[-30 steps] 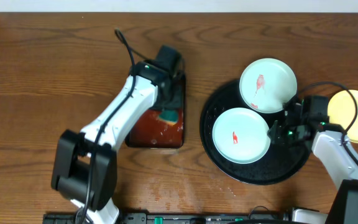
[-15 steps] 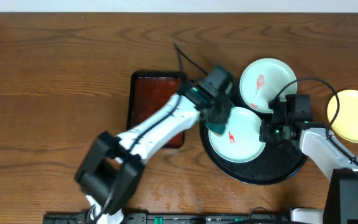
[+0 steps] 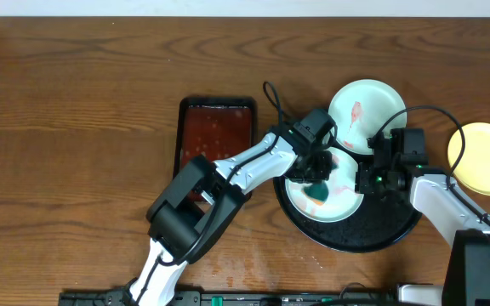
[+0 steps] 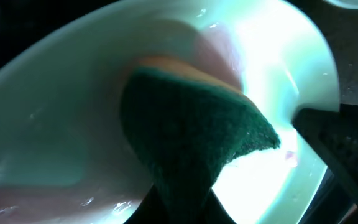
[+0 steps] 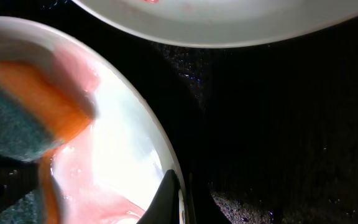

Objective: Clean dirty plates on tray and stack at the side
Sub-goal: 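Scrub the pale green plate with the sponge while the right gripper holds it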

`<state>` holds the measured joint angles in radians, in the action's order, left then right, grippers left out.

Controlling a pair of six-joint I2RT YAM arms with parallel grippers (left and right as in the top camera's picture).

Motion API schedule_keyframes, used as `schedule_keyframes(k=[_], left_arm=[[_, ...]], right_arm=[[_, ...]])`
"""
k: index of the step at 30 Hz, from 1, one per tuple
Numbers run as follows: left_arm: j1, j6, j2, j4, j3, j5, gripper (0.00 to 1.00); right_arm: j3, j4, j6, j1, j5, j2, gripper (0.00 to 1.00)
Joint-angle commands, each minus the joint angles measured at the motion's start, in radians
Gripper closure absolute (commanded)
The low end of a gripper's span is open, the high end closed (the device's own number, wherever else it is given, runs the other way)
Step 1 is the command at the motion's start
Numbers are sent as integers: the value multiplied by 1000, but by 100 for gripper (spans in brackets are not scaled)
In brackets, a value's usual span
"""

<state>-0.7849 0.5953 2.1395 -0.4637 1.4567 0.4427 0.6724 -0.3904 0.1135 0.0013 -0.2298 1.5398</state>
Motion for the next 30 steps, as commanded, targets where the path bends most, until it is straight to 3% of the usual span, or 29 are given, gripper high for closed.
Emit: schedule_keyframes(k=[1,7,11,14,19,21,25,30], left_arm=[[30,27,53,-106,0,-189,92],[52,-28,51,-347,63,-646,93],[51,-75,51,-349,69,-712,92],[47,-76,51,-287,69,-600,93],[44,-65,62,-77,68,-154,93],[36,-26,72,6,68,-42,92],[7,10,104,87,68,56,92],[-15,3,131,53,68,108,93]], right_arm=[[-31,-14,39,25,68,57,99],[-31,-18,39,25,68,57,99],[-31,-17,39,25,69,57,99],[-31,-18,39,25,68,57,99],[-31,-18,40,25,68,57,99],[-31,-19,40,25,68,57,99],[-31,-19,39,25,68,57,99],[-31,-20,39,25,68,57,99]])
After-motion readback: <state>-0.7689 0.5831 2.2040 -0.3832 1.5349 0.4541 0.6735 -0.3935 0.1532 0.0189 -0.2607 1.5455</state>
